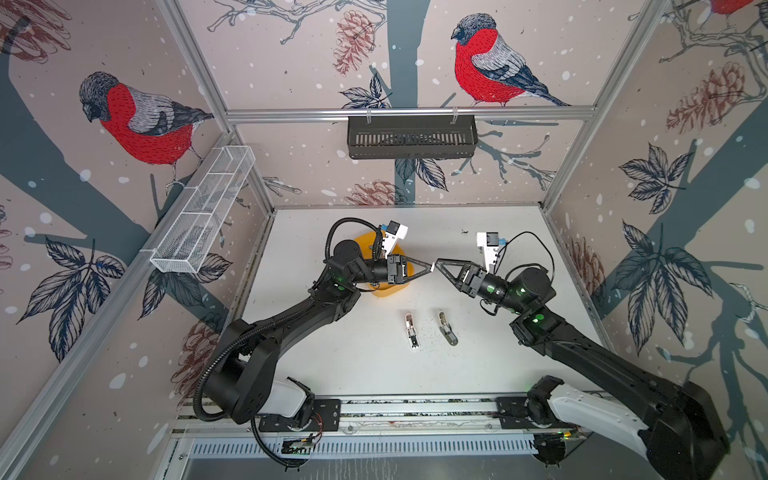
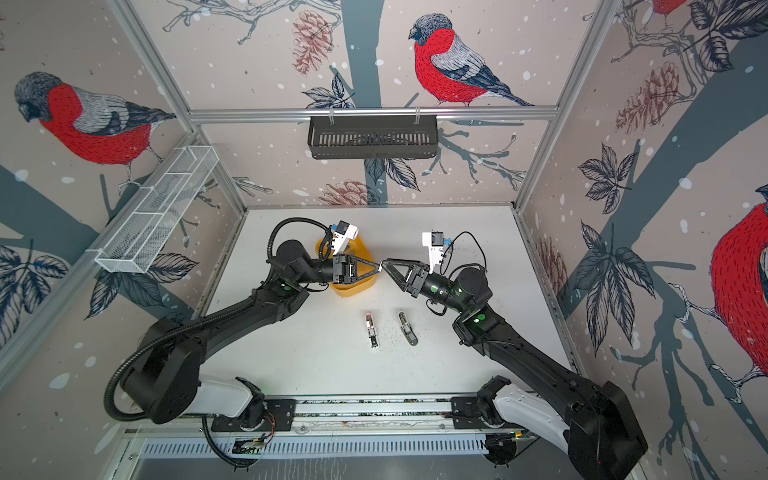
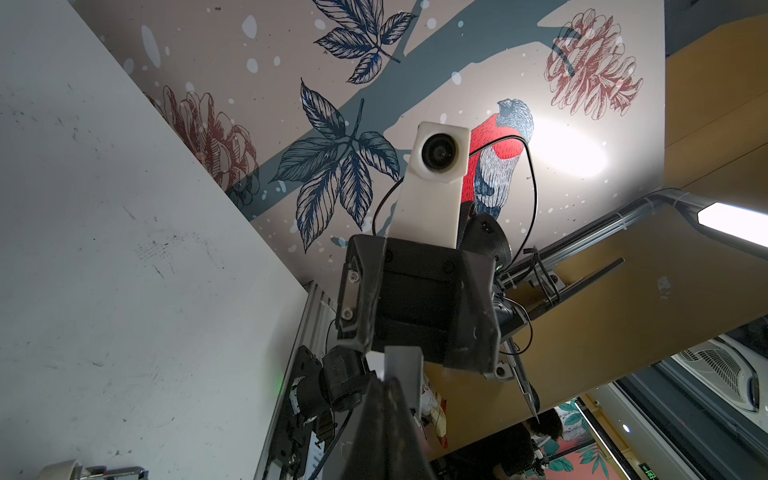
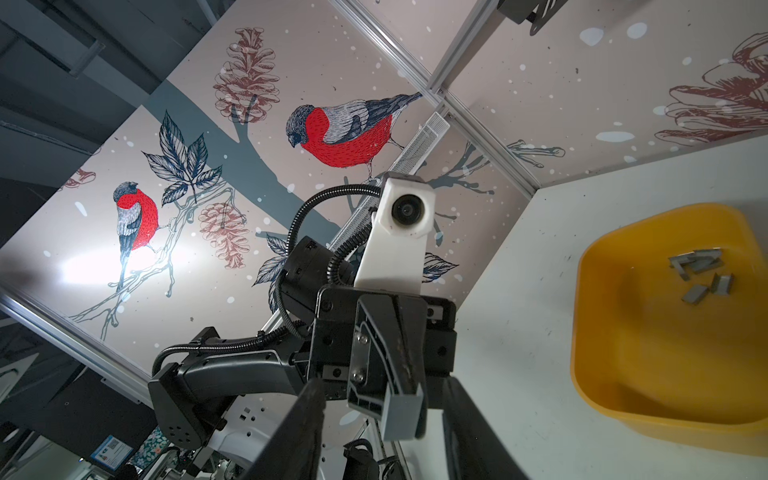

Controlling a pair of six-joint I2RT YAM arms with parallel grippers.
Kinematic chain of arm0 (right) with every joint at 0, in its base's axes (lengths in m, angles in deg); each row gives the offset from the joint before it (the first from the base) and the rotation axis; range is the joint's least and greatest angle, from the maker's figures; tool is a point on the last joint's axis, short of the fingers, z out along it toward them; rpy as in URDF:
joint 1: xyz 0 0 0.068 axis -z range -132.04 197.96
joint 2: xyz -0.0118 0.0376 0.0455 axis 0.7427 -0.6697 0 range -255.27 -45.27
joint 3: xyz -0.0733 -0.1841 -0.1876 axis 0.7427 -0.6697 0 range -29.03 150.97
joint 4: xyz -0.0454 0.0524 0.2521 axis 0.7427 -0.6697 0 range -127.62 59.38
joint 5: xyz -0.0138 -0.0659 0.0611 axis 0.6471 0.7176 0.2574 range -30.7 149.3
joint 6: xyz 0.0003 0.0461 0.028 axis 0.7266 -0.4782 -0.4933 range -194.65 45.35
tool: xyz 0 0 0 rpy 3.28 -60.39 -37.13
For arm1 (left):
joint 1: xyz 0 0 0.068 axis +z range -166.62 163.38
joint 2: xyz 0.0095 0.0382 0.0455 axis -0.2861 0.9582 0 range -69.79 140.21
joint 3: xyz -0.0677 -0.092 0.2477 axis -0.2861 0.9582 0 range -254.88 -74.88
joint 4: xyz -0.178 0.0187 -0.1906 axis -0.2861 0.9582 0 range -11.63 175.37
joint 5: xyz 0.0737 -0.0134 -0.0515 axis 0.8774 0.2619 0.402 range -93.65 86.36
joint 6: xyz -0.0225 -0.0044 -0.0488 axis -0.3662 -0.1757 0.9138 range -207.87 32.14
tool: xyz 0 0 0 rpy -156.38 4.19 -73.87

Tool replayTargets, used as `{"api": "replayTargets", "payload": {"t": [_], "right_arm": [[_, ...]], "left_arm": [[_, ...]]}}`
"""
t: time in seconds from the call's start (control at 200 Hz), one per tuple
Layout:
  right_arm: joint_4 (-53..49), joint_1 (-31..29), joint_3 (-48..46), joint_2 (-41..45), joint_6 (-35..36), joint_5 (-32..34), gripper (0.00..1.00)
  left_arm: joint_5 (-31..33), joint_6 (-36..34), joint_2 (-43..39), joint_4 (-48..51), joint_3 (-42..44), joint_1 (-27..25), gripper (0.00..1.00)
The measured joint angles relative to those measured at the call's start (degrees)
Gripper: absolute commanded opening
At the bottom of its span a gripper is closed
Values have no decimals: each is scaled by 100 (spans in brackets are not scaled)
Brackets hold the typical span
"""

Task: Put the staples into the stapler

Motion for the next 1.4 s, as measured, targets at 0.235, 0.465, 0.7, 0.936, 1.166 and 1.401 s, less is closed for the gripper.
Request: {"api": "replayTargets", "payload": {"t": [0.235,0.465,0.7,0.936,1.166,1.401], "right_arm": [[15,-48,0,-50,2,0,42],[28,-83,0,-98,2,7,34],[37,-85,-2,-127,2,39,26],[39,-87,-24,-129,0,79,20],[46,-87,-33,-129,0,81,17],[48,-87,-37,-127,-2,81,16]], "left_arm": [[0,0,2,0,0,-20,0],[0,-2,2,-2,0,-28,0],[-2,-2,0,-2,0,-31,0],[-2,-2,0,-2,0,-33,0],[-2,-7,-9,-2,0,-33,0],[0,-39,-9,2,0,-35,12]]}}
